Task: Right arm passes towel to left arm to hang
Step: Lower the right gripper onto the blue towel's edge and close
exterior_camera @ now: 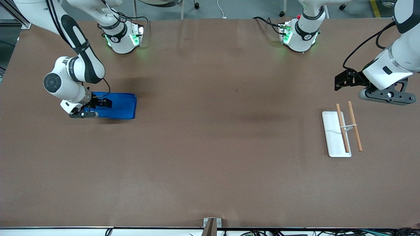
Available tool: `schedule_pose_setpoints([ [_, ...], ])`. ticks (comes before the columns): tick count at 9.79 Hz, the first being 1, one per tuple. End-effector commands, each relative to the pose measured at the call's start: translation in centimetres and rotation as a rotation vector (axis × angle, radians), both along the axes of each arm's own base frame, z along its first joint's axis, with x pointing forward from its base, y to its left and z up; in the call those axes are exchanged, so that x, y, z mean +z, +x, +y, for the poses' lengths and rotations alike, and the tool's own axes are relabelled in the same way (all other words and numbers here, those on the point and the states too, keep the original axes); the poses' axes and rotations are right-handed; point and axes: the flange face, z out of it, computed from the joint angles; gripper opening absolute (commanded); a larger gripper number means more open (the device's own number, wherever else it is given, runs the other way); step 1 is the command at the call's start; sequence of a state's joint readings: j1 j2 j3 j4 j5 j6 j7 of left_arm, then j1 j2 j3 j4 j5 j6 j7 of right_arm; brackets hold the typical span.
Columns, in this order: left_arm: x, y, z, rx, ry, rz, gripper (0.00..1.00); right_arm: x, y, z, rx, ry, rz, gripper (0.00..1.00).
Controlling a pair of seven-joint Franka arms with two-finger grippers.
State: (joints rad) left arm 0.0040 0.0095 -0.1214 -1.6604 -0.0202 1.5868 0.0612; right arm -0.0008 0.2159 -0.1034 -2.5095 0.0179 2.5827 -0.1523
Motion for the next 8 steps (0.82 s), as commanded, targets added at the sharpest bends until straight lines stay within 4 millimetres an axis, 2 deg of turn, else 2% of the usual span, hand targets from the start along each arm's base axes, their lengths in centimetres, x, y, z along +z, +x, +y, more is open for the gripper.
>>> schedule_pose_setpoints([
  [1,-1.91,0.05,-0.16,0.003,-0.011,0.029,1.00,-2.03,-0.76,0.17,-0.003,-0.005,-0.015,0.92],
  [4,-2.12,-0.01,-0.32,0.004,-0.018,0.034,1.00,-2.69,-1.31,0.25,-0.009,-0.003,-0.003,0.90],
  [5,-2.12,-0.01,-0.32,0.002,-0.018,0.034,1.00,-2.69,-1.31,0.25,-0.009,-0.003,-0.003,0.86],
  [6,-2.12,-0.01,-0.32,0.002,-0.018,0.034,0.98,-2.70,-1.32,0.32,-0.007,-0.003,-0.002,0.63],
  [7,-2.12,0.00,-0.24,0.004,-0.018,0.034,0.96,-2.69,-1.40,0.19,-0.011,-0.002,0.004,0.24],
  [8,-2.12,0.00,-0.24,0.004,-0.018,0.034,0.96,-2.71,-1.44,0.13,-0.012,-0.002,0.007,0.06],
])
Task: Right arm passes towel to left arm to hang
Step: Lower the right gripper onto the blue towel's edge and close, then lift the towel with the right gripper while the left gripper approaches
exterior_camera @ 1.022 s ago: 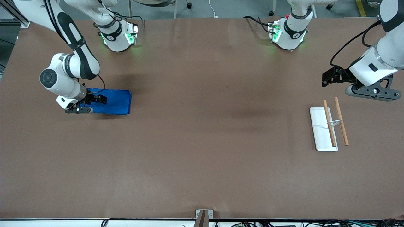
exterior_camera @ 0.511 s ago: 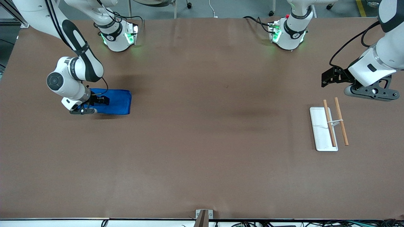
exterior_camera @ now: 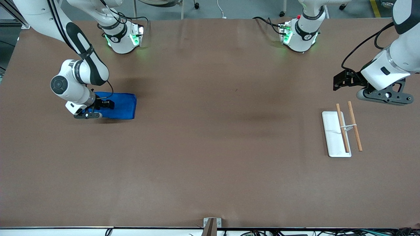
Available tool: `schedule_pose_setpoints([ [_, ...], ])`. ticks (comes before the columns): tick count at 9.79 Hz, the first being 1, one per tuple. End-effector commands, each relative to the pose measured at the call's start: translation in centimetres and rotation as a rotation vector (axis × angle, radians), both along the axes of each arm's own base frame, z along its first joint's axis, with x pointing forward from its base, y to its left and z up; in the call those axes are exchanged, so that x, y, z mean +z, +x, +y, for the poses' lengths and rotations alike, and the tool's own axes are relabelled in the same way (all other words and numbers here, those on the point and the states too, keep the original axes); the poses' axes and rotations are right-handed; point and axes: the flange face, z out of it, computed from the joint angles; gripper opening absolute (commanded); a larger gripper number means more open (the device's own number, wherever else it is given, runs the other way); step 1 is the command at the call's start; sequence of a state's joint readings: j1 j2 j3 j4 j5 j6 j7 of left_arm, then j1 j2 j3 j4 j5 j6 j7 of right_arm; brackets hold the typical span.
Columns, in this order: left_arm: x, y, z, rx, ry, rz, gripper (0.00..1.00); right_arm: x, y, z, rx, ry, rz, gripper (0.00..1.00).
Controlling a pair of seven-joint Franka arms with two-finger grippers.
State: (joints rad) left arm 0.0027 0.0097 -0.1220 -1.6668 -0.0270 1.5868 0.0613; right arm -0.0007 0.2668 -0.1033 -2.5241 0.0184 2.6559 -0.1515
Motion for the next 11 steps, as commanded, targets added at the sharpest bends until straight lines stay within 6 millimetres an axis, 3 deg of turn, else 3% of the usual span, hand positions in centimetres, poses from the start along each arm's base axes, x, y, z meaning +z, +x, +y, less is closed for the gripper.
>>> schedule_pose_setpoints([
  [1,-1.8,0.1,-0.1,0.005,-0.012,0.027,0.96,-0.5,-0.9,0.2,-0.014,0.006,0.019,0.01],
  [3,-1.8,0.0,-0.2,0.002,-0.012,0.027,0.93,0.9,-0.9,0.2,-0.015,0.014,0.048,0.00],
  [5,-1.7,0.1,-0.3,-0.003,-0.013,0.024,0.79,4.0,0.0,0.4,-0.017,0.022,0.037,0.00],
  [6,-1.7,0.1,-0.5,-0.006,-0.011,0.024,0.67,5.8,0.8,0.6,-0.021,0.027,0.039,0.00],
  [8,-1.1,0.2,-0.7,-0.021,-0.014,0.010,0.51,9.9,3.4,1.4,-0.009,0.034,0.032,0.00],
  [9,0.4,0.5,-2.3,-0.051,-0.026,-0.022,0.44,12.4,4.8,2.0,-0.005,0.045,0.037,0.00],
  [11,0.6,1.5,-5.9,-0.106,-0.061,-0.031,0.34,17.8,7.5,5.0,-0.002,0.110,0.045,0.00],
])
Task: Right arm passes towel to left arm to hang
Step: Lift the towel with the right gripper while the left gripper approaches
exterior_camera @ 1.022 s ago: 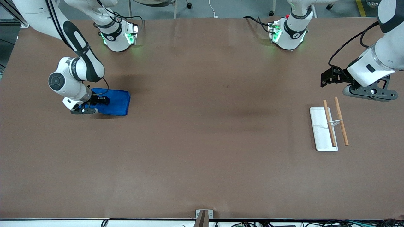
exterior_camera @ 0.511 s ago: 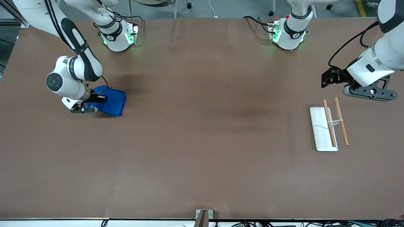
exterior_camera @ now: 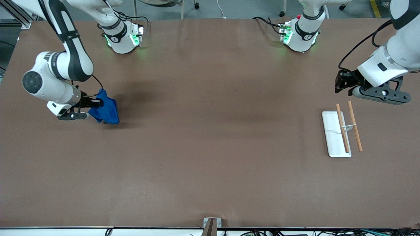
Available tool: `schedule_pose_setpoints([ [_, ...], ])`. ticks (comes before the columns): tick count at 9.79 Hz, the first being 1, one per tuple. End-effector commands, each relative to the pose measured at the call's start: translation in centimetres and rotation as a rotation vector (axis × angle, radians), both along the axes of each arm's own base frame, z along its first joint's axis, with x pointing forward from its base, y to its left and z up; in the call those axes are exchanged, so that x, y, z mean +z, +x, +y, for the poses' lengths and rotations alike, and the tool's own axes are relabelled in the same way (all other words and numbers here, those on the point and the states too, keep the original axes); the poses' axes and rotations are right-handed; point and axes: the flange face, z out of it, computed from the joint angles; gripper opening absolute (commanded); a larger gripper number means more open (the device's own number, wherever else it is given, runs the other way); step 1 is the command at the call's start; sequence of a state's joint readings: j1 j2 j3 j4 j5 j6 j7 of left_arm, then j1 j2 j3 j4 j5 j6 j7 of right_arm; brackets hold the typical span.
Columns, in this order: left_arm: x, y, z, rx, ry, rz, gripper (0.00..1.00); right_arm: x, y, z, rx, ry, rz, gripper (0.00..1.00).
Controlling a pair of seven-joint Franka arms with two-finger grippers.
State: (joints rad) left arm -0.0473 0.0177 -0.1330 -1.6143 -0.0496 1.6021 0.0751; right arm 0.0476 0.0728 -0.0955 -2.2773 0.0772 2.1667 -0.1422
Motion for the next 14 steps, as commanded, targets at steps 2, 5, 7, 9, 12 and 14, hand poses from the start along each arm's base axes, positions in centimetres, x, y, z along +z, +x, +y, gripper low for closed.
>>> schedule_pose_setpoints([
  [2,-1.2,2.2,-4.8,-0.030,-0.204,0.009,0.28,10.0,4.0,7.1,-0.073,0.091,0.020,0.00],
  [5,-2.8,3.9,-7.8,0.022,-0.494,0.043,0.42,16.5,4.3,19.1,-0.076,0.186,-0.042,0.00],
  [7,-4.9,5.3,-8.6,0.052,-0.618,0.063,0.58,19.3,4.2,23.2,-0.073,0.333,-0.061,0.00],
  [9,-6.9,6.3,-9.4,0.074,-0.783,0.115,0.68,21.5,4.0,25.9,-0.025,0.451,-0.075,0.00],
  [12,-13.7,6.6,-10.6,0.064,-1.102,0.182,0.73,23.9,2.9,30.4,-0.033,0.642,-0.075,0.00],
  [14,-18.7,6.2,-11.9,0.038,-1.279,0.170,0.74,24.5,2.3,32.6,-0.070,0.809,-0.025,0.00],
])
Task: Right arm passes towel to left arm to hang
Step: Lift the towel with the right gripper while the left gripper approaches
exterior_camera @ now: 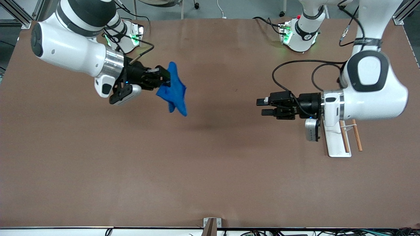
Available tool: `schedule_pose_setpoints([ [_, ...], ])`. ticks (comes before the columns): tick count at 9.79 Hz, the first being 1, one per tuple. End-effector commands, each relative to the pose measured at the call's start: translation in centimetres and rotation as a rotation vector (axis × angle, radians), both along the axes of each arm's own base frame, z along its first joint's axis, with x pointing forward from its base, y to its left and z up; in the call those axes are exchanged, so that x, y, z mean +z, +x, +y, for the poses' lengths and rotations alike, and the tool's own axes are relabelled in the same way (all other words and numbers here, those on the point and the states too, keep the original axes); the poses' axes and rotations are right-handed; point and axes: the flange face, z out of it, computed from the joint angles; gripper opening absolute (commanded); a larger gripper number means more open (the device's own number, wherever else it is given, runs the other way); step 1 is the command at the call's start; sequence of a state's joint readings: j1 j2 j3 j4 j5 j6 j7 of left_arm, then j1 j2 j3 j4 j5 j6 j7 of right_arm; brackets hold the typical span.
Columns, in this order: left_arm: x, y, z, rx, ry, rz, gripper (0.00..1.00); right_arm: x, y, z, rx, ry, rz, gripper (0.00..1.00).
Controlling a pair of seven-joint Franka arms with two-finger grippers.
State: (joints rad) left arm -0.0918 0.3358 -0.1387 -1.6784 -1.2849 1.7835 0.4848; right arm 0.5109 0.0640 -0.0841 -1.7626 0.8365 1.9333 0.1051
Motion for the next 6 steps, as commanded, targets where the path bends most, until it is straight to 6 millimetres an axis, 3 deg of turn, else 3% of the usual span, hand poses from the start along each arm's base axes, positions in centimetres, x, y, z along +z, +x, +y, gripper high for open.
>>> schedule_pose_setpoints([
  [1,-6.1,-1.3,-1.9,-0.002,-0.172,0.019,0.76,0.9,0.0,1.7,-0.019,0.172,0.052,0.00],
  [5,-14.7,-3.0,-6.0,-0.055,-0.582,0.032,0.76,1.0,-0.5,4.4,-0.015,0.371,0.108,0.00],
  [6,-15.5,-3.4,-7.2,-0.050,-0.628,0.018,0.75,0.8,-0.4,4.9,-0.026,0.410,0.131,0.00],
])
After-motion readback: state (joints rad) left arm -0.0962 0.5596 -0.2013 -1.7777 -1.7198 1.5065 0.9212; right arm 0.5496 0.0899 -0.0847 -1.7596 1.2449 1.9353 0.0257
